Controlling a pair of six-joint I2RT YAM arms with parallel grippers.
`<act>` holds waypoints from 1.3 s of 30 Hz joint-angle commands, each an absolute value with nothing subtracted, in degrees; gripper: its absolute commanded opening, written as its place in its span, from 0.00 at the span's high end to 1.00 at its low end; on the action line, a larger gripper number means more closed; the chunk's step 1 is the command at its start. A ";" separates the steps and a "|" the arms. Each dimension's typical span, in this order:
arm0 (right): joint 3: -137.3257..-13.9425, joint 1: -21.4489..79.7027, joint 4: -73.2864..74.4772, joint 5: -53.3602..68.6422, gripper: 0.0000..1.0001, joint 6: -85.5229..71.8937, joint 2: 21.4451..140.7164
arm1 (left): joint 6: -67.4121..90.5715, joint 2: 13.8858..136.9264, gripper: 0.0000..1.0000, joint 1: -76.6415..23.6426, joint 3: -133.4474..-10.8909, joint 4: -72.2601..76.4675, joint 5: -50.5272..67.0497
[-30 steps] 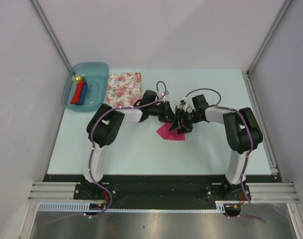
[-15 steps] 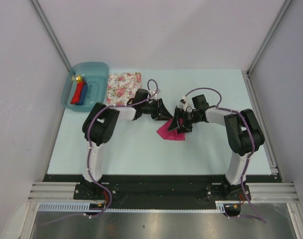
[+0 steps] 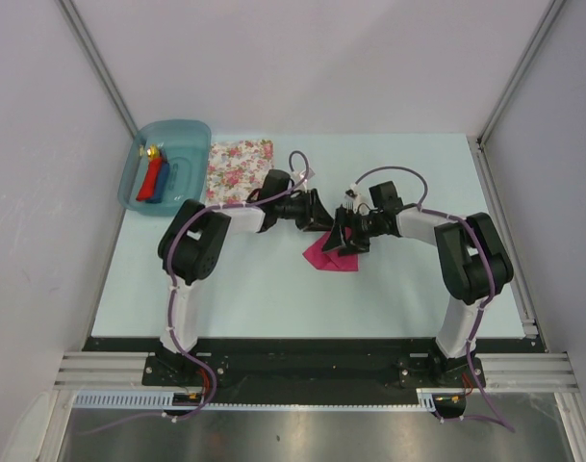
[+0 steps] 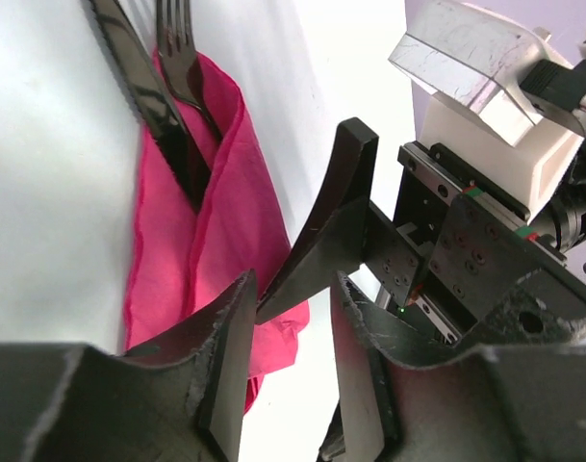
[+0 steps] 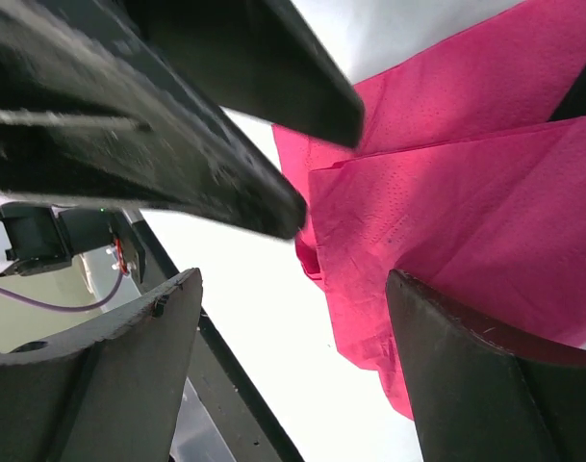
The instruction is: Place the utensils on the paper napkin and roll it up
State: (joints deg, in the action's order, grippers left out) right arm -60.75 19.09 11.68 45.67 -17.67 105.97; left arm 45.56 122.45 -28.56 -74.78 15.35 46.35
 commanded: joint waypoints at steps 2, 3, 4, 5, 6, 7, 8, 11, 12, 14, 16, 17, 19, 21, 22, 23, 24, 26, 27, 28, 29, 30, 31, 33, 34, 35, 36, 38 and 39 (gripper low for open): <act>-60.21 19.51 10.72 45.00 0.18 -15.56 105.91 | 44.56 119.88 0.63 -30.58 -75.94 15.03 48.51; -60.21 19.51 10.55 45.00 0.18 -15.56 106.00 | 44.39 120.06 0.64 -31.02 -75.59 14.94 48.78; -59.94 19.51 10.11 45.09 0.18 -15.64 106.08 | 44.12 120.15 0.66 -31.20 -75.32 14.33 49.13; -59.85 19.51 9.93 45.17 0.18 -15.91 106.17 | 44.12 120.41 0.68 -31.55 -74.80 14.07 49.30; -59.85 19.51 9.84 45.26 0.18 -16.00 106.17 | 44.03 120.50 0.69 -31.64 -74.45 13.63 49.48; -59.85 19.60 9.67 45.44 0.18 -16.08 106.35 | 44.12 120.50 0.69 -31.64 -73.92 13.62 49.40; -59.94 19.60 9.67 45.44 0.18 -16.08 106.35 | 44.12 120.24 0.67 -31.64 -72.78 13.80 49.13; -59.85 19.69 9.84 45.53 0.18 -16.00 106.26 | 43.60 119.01 0.56 -31.12 -71.11 13.97 48.08; -59.85 19.60 9.93 45.53 0.18 -15.82 106.26 | 43.51 118.66 0.55 -30.77 -70.67 13.97 47.55; -59.59 19.69 10.02 45.53 0.18 -15.73 106.00 | 43.24 116.99 0.53 -29.63 -68.92 13.80 45.89; -59.41 19.69 9.76 45.61 0.18 -15.82 106.00 | 41.76 115.67 0.51 -28.92 -68.21 11.87 44.74; -59.41 19.69 9.67 45.62 0.19 -15.82 106.00 | 41.31 114.45 0.50 -28.48 -67.07 11.52 44.21; -59.41 19.69 9.49 45.70 0.19 -15.91 106.00 | 40.35 113.56 0.48 -28.13 -66.19 10.29 43.86; -59.50 19.60 9.58 45.70 0.19 -16.00 106.08 | 39.47 112.85 0.48 -28.12 -65.39 8.97 43.77; -59.59 19.69 9.58 45.79 0.19 -16.00 106.00 | 39.38 112.68 0.48 -28.12 -64.87 8.79 43.68; -59.59 19.69 9.58 45.79 0.19 -15.91 105.91 | 39.11 112.50 0.48 -28.12 -64.78 7.92 43.07; -59.59 19.69 9.67 45.88 0.19 -16.00 105.73 | 38.68 112.50 0.48 -28.12 -64.86 7.48 42.81; -59.68 19.69 9.75 45.88 0.19 -15.91 105.56 | 38.67 112.76 0.48 -28.12 -64.77 7.38 42.45; -59.59 19.69 9.84 45.88 0.19 -15.91 105.64 | 38.76 113.11 0.48 -28.12 -64.86 7.30 42.10; -59.50 19.69 9.84 45.88 0.19 -16.00 105.64 | 38.85 113.38 0.50 -28.21 -65.39 7.12 42.19; -59.50 19.69 9.84 46.05 0.19 -16.08 105.64 | 38.93 113.81 0.50 -28.30 -65.74 6.68 42.10; -59.50 19.69 9.84 46.05 0.20 -16.08 105.64 | 38.94 114.25 0.51 -28.39 -66.00 6.59 41.93; -59.59 19.69 9.84 46.05 0.20 -16.08 105.64 | 38.94 114.34 0.51 -28.65 -66.27 6.50 41.92; -59.68 19.69 9.84 46.23 0.20 -16.00 105.64 | 38.76 115.04 0.53 -28.74 -66.71 5.63 41.57; -59.59 19.69 9.67 46.23 0.20 -15.91 105.64 | 38.76 115.31 0.54 -28.83 -67.14 5.45 41.49; -59.68 19.69 9.75 46.23 0.20 -15.82 105.64 | 39.02 115.57 0.54 -28.83 -67.24 5.54 41.48; -59.68 19.60 9.84 46.32 0.20 -15.99 105.56 | 39.28 115.84 0.55 -28.83 -67.41 5.54 41.48; -59.68 19.77 9.84 46.41 0.20 -15.91 105.47 | 39.38 116.45 0.57 -29.18 -68.11 5.19 41.40; -59.68 19.60 9.93 46.49 0.20 -15.82 105.38 | 39.20 116.63 0.57 -29.27 -68.38 5.01 41.40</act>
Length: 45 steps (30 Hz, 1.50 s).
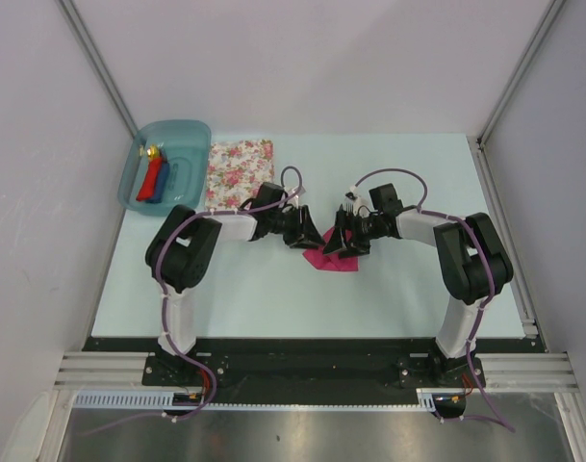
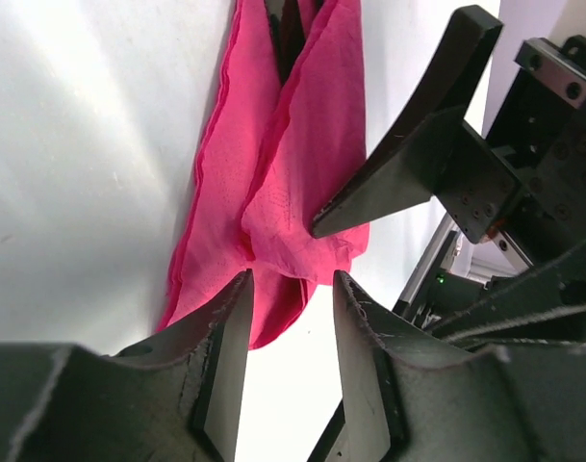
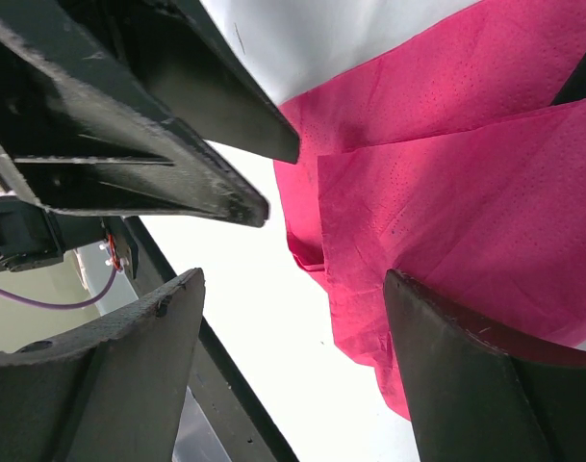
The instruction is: Place the utensils on the paper napkin and roll it up
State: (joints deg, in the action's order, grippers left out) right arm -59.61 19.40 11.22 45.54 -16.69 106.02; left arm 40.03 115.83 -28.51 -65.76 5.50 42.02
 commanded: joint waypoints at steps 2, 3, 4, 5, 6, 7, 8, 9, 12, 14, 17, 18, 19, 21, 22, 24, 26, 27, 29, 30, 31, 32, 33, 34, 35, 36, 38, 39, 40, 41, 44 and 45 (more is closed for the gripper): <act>-59.76 19.69 9.76 46.58 0.21 -15.91 105.47 | 39.03 117.16 0.57 -29.79 -68.99 4.49 41.31; -59.85 19.60 9.84 46.67 0.21 -15.82 105.56 | 38.94 117.33 0.57 -29.88 -69.26 4.40 41.31; -59.85 19.69 9.93 46.67 0.21 -15.91 105.47 | 39.02 117.60 0.57 -29.88 -69.61 4.31 41.31; -59.94 19.69 9.93 46.67 0.21 -15.82 105.47 | 39.11 117.95 0.57 -29.97 -69.87 4.22 41.13; -60.03 19.69 9.84 46.76 0.21 -15.73 105.47 | 39.02 118.21 0.58 -30.06 -70.05 4.13 41.05; -59.94 19.69 9.93 46.67 0.21 -15.73 105.56 | 39.11 118.30 0.58 -30.15 -70.57 4.13 41.04; -60.03 19.69 10.02 46.67 0.21 -15.73 105.47 | 39.02 118.82 0.58 -30.15 -70.84 3.78 40.96; -60.03 19.69 10.02 46.67 0.21 -15.73 105.56 | 39.02 119.00 0.58 -30.15 -71.01 3.61 40.96; -60.03 19.69 10.11 46.58 0.21 -15.82 105.64 | 38.76 119.62 0.60 -30.15 -71.72 2.64 40.43; -60.03 19.69 10.02 46.58 0.21 -15.73 105.64 | 38.67 119.88 0.60 -30.23 -72.07 1.59 40.17; -60.12 19.60 10.20 46.58 0.21 -15.64 105.73 | 38.32 119.45 0.61 -30.15 -71.46 0.44 39.73; -60.12 19.51 10.20 46.58 0.21 -15.73 105.73 | 38.23 119.01 0.61 -30.15 -71.11 0.35 39.47; -60.20 19.51 10.20 46.58 0.21 -15.65 105.73 | 38.23 118.83 0.61 -30.15 -70.32 0.44 39.46; -60.21 19.51 10.11 46.58 0.21 -15.73 105.73 | 38.41 118.39 0.61 -30.15 -69.61 0.35 38.85; -60.29 19.51 9.93 46.58 0.21 -15.82 105.82 | 38.58 118.65 0.62 -30.23 -69.61 0.44 39.02; -60.47 19.51 9.76 46.67 0.21 -15.91 106.00 | 38.76 118.91 0.62 -30.50 -70.31 0.44 38.67; -60.56 19.42 9.84 46.58 0.21 -15.91 106.17 | 38.50 119.27 0.65 -30.59 -70.75 0.44 38.50; -60.56 19.42 9.84 46.67 0.21 -16.00 106.08 | 38.50 119.35 0.67 -30.59 -71.01 0.44 38.58; -60.56 19.42 9.93 46.67 0.21 -15.82 106.08 | 38.23 119.53 0.73 -30.59 -71.54 -1.05 38.50; -60.64 19.34 10.02 46.67 0.21 -15.91 106.17 | 37.97 119.44 0.75 -30.59 -72.07 -1.05 38.58; -60.64 19.42 9.93 46.76 0.21 -15.91 106.00 | 37.79 119.36 0.77 -30.59 -72.24 -1.32 38.50; -60.64 19.42 10.11 46.76 0.21 -15.91 105.91 | 37.79 119.18 0.82 -30.59 -72.33 -1.41 38.50; -60.73 19.34 10.11 46.84 0.21 -16.00 105.91 | 37.71 119.01 0.85 -30.59 -72.42 -1.49 38.58; -60.82 19.42 10.02 46.85 0.21 -16.00 105.91 | 37.62 118.83 0.87 -30.67 -72.33 -1.58 38.50; -61.17 19.34 10.28 46.93 0.21 -16.17 105.73 | 37.53 118.39 0.93 -30.59 -72.25 -1.67 38.41; -61.35 19.42 10.37 47.02 0.21 -16.17 105.73 | 37.53 118.13 0.96 -30.50 -72.16 -1.93 38.23; -61.96 19.25 10.81 47.28 0.21 -16.43 105.30 | 36.92 117.78 1.00 -30.59 -72.25 -2.90 38.06; -62.48 18.81 10.90 47.37 0.21 -16.52 104.60 | 36.65 117.43 1.00 -30.59 -71.99 -3.94 37.80; -62.84 18.63 11.16 47.46 0.21 -16.96 104.24 | 36.13 117.07 1.00 -30.50 -71.63 -4.04 37.62; -63.02 18.37 11.16 47.55 0.21 -17.31 103.89 | 36.12 116.64 1.00 -30.50 -71.02 -3.96 37.36; -63.54 16.88 11.07 48.08 0.21 -18.45 102.40 | 36.04 115.40 1.00 -30.41 -69.44 -3.96 36.92; -63.63 16.35 11.16 48.08 0.21 -18.46 101.87 | 36.04 115.23 1.00 -30.41 -69.09 -3.87 36.74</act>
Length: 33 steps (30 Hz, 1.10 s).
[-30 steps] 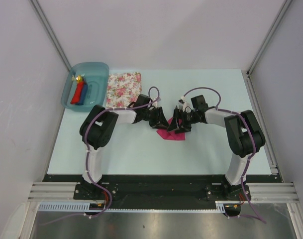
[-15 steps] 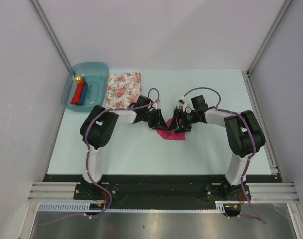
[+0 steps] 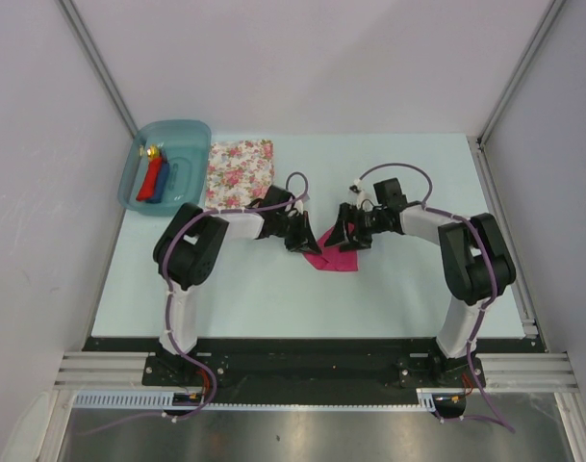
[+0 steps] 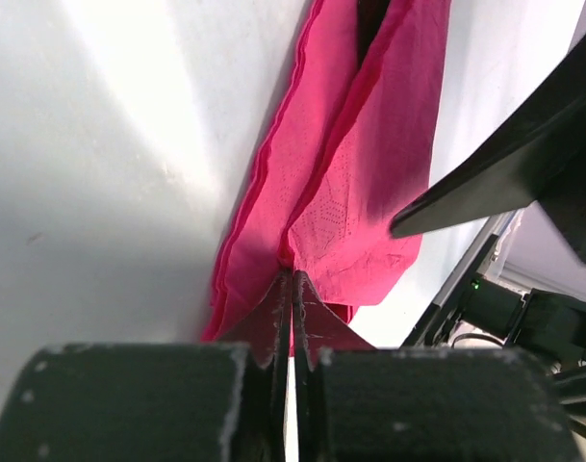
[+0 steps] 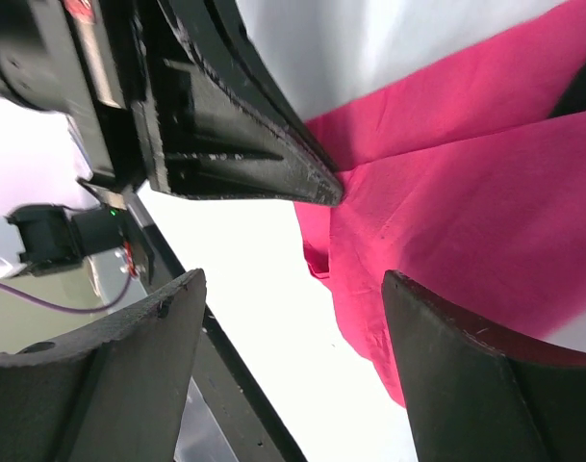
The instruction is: Place the utensils on the paper napkin and roll it up
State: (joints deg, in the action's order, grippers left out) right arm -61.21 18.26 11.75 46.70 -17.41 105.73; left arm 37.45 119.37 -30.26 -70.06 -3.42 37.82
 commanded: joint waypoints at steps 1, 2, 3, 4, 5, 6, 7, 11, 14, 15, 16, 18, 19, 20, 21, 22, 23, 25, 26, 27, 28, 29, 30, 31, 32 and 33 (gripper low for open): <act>-63.55 16.09 11.25 47.99 0.22 -18.54 101.60 | 36.21 115.22 1.00 -30.41 -69.08 -3.87 36.74; -63.54 16.00 11.42 47.99 0.22 -18.46 101.51 | 36.47 115.49 1.00 -30.41 -69.08 -3.69 36.65; -63.46 15.91 11.51 47.73 0.23 -18.37 101.69 | 36.47 115.66 1.00 -30.41 -69.34 -3.69 36.30; -63.37 15.91 12.04 47.55 0.24 -18.28 101.95 | 36.47 115.93 1.00 -30.41 -69.43 -3.60 36.39; -63.37 15.91 12.13 47.46 0.26 -18.02 102.21 | 36.56 116.10 1.00 -30.41 -69.69 -3.69 36.39; -63.28 16.00 12.13 47.20 0.27 -17.93 102.56 | 36.48 116.36 1.00 -30.41 -70.31 -3.87 36.21; -63.28 16.26 12.13 47.02 0.28 -18.02 103.00 | 36.21 116.72 1.00 -30.41 -70.49 -3.95 36.12; -62.75 16.79 10.46 45.79 0.44 -18.63 104.06 | 35.60 117.24 1.00 -30.41 -71.37 -4.74 35.60; -63.02 16.96 9.67 43.16 0.63 -19.42 104.41 | 35.68 117.51 1.00 -30.41 -71.37 -4.75 35.51; -63.02 16.96 9.49 41.41 0.68 -19.51 104.33 | 35.86 117.51 1.00 -30.41 -71.37 -4.66 35.51; -63.02 16.96 9.32 40.44 0.74 -19.60 104.24 | 35.86 117.51 1.00 -30.41 -71.37 -4.57 35.51; -63.37 17.14 9.40 38.33 0.85 -19.34 104.33 | 35.86 117.60 1.00 -30.41 -71.45 -4.40 35.33; -63.54 17.23 10.10 37.80 0.86 -18.64 104.59 | 35.95 117.60 1.00 -30.41 -71.46 -4.48 35.42; -63.72 17.40 10.54 37.27 0.90 -18.28 104.85 | 35.77 117.60 1.00 -30.41 -71.54 -4.40 35.42; -63.72 17.84 10.98 36.48 0.92 -18.11 105.46 | 35.86 117.68 1.00 -30.41 -71.46 -4.48 35.33; -63.72 17.93 11.16 36.04 0.92 -17.84 105.73 | 35.77 117.69 1.00 -30.41 -71.54 -4.40 35.33; -63.63 18.19 11.16 35.08 0.93 -17.84 105.91 | 35.86 117.69 1.00 -30.41 -71.46 -4.39 35.33; -63.11 18.54 10.90 33.84 0.94 -17.49 106.43 | 35.77 117.86 1.00 -30.41 -71.54 -4.40 35.33; -62.93 18.72 10.55 33.14 0.95 -17.40 106.61 | 35.77 117.77 1.00 -30.41 -71.63 -4.31 35.42; -62.84 18.72 10.11 32.87 0.95 -17.40 107.31 | 35.86 117.95 1.00 -30.41 -71.54 -4.39 35.42; -62.84 18.72 10.11 32.52 0.95 -17.49 107.66 | 35.86 117.95 1.00 -30.41 -71.63 -4.31 35.42; -62.93 18.72 9.85 32.17 0.96 -17.14 108.28 | 35.86 118.04 1.00 -30.41 -71.72 -4.22 35.51; -63.10 18.81 9.84 31.56 0.98 -16.96 108.63 | 35.95 118.04 1.00 -30.41 -71.72 -4.13 35.51; -63.28 19.16 9.93 30.86 0.99 -16.70 109.50 | 35.95 118.21 1.00 -30.41 -71.72 -4.13 35.59; -63.28 18.99 9.93 29.89 1.00 -16.26 109.77 | 35.95 118.13 1.00 -30.41 -71.72 -4.13 35.60; -63.46 19.07 10.37 29.45 1.00 -16.26 110.12 | 35.95 118.21 1.00 -30.32 -71.72 -4.30 35.51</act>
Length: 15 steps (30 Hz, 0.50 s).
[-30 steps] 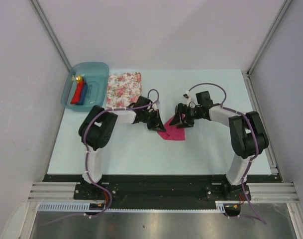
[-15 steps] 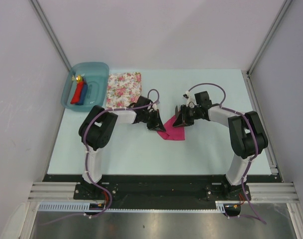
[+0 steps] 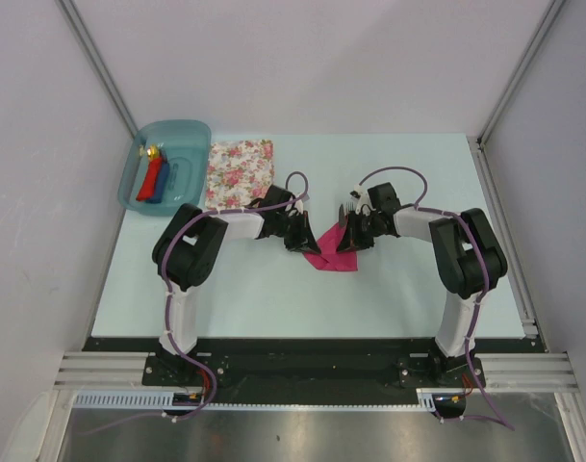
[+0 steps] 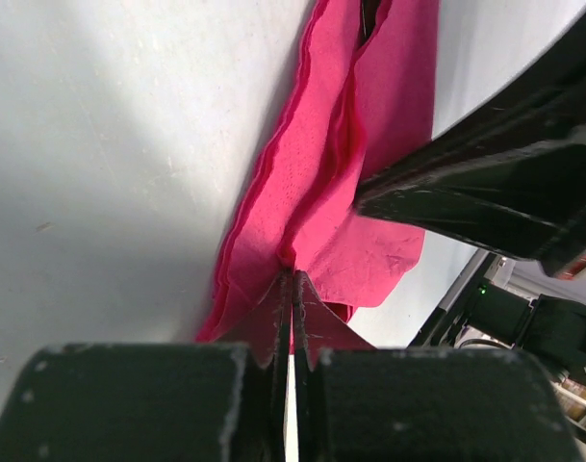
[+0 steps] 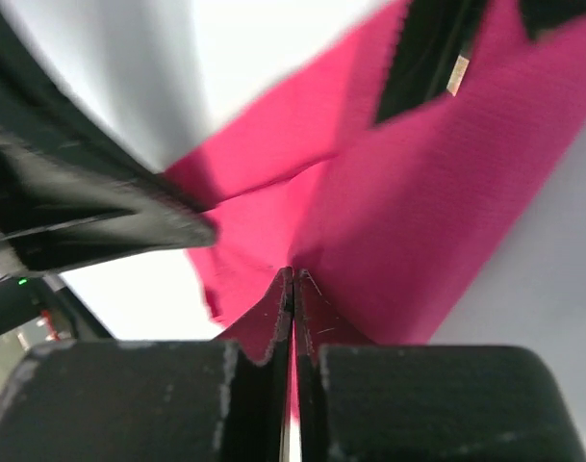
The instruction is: Place the utensils on the paper napkin and roll it up
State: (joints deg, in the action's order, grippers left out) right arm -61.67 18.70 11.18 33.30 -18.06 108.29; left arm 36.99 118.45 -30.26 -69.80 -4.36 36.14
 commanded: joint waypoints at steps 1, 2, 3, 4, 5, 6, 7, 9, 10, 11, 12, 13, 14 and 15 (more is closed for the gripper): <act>-63.63 19.16 10.63 28.92 1.00 -16.09 110.74 | 35.86 118.13 1.00 -30.32 -71.72 -4.39 35.42; -63.72 19.33 10.90 28.22 1.00 -16.00 110.83 | 35.77 118.04 1.00 -30.32 -71.72 -4.48 35.33; -63.72 19.34 11.42 27.69 1.00 -15.65 111.09 | 35.77 118.04 1.00 -30.41 -71.72 -4.40 35.33; -63.81 19.42 11.69 27.42 1.00 -15.56 111.35 | 35.77 118.04 1.00 -30.41 -71.63 -4.48 35.42; -63.81 19.34 11.86 27.42 1.00 -15.38 111.62 | 35.77 118.04 1.00 -30.41 -71.63 -4.31 35.33; -63.90 19.42 12.13 27.86 1.00 -15.55 111.62 | 35.77 117.95 1.00 -30.41 -71.54 -4.31 35.25; -63.98 19.34 12.22 28.38 0.96 -15.82 111.62 | 35.68 117.95 1.00 -30.41 -71.46 -4.31 35.24; -64.42 19.16 11.43 30.22 0.91 -16.52 110.22 | 35.77 117.86 1.00 -30.41 -71.46 -4.39 35.24; -64.77 19.07 11.16 31.19 0.87 -17.48 109.52 | 35.77 117.86 1.00 -30.32 -71.46 -4.31 35.33; -65.21 18.90 11.16 32.85 0.85 -17.84 108.38 | 35.86 117.86 1.00 -30.41 -71.37 -4.39 35.33; -66.17 18.72 11.42 33.74 0.84 -18.19 107.85 | 35.77 117.86 1.00 -30.41 -71.54 -4.31 35.33; -66.62 18.55 11.60 34.45 0.82 -18.89 107.41 | 35.68 117.95 1.00 -30.32 -71.46 -4.31 35.25; -66.97 17.94 12.12 35.58 0.81 -19.33 106.97 | 35.60 117.86 1.00 -30.32 -71.46 -4.31 35.24; -67.32 17.76 12.30 36.12 0.81 -19.68 106.18 | 35.68 117.77 1.00 -30.41 -71.37 -4.39 35.33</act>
State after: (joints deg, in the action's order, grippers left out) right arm -63.90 18.92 12.36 33.28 -18.35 109.84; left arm 36.97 118.45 -30.26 -69.89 -4.43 36.10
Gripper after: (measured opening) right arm 0.179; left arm 0.004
